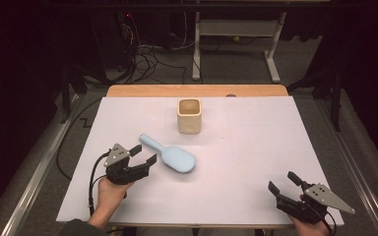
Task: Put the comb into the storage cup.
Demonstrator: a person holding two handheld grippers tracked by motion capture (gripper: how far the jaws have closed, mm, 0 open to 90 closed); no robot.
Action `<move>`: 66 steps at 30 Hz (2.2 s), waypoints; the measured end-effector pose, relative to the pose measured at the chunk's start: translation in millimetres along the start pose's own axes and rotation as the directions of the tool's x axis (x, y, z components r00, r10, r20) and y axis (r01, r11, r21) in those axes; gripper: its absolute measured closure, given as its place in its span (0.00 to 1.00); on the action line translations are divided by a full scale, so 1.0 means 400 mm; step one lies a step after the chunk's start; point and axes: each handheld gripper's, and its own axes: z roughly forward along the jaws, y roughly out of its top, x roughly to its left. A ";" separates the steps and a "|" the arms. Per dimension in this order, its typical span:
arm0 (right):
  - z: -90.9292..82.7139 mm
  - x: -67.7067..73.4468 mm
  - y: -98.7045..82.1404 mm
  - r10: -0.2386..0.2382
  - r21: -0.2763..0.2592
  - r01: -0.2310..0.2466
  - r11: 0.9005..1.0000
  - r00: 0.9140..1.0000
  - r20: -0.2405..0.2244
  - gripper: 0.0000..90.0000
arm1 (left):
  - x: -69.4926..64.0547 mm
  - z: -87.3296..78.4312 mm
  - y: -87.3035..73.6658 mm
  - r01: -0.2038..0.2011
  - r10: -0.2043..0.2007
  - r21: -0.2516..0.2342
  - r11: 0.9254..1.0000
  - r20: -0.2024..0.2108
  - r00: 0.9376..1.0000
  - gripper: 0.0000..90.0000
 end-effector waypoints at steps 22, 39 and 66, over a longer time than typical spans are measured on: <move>0.003 -0.001 0.000 0.004 0.004 -0.004 1.000 1.000 -0.005 0.26 | -0.002 0.074 0.065 0.023 -0.023 0.053 0.998 -0.001 1.000 0.39; 0.002 -0.001 0.000 0.004 0.006 -0.004 1.000 1.000 -0.008 0.27 | 0.004 0.140 0.157 0.045 -0.045 0.231 0.972 -0.005 0.999 0.44; 0.010 0.002 -0.001 -0.017 0.013 0.018 1.000 1.000 -0.019 0.28 | 0.090 0.289 0.211 0.008 0.052 0.570 0.822 -0.089 0.995 0.60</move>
